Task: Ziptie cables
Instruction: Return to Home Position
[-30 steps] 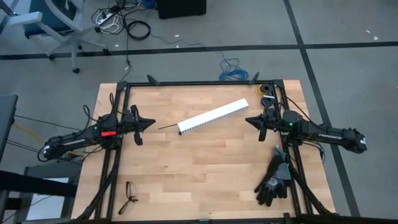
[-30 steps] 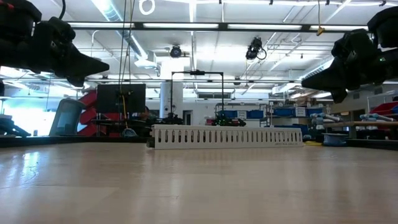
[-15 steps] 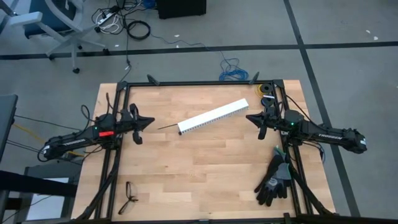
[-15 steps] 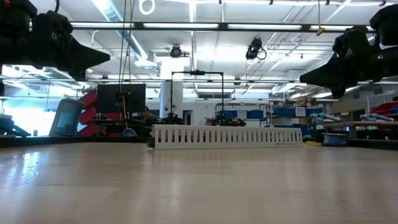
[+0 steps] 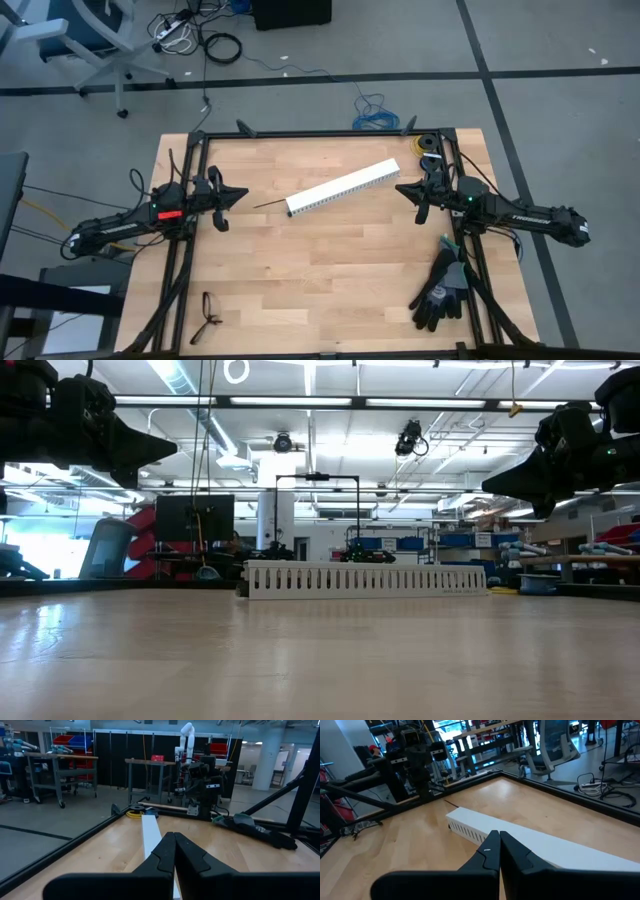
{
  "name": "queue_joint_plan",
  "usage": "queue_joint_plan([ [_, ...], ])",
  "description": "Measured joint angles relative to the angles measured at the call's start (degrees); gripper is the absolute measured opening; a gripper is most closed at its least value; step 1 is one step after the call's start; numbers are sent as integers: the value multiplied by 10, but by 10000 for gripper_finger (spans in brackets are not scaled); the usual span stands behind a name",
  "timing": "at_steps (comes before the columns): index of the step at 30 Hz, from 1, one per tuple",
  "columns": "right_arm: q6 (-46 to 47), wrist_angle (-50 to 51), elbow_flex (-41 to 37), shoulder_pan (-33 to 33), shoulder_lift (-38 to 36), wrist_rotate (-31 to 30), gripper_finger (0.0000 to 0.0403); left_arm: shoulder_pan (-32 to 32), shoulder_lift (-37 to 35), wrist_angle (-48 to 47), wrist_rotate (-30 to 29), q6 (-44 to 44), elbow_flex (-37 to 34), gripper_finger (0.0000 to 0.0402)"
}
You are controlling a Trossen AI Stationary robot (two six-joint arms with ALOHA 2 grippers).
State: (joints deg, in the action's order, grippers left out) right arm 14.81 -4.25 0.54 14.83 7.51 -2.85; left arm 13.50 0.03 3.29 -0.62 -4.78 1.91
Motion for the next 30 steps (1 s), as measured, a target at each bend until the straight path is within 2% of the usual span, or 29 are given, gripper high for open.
queue_joint_plan([
  [30,0,0,0,0,0,0,0,0,0,0,0,0,1,14],
])
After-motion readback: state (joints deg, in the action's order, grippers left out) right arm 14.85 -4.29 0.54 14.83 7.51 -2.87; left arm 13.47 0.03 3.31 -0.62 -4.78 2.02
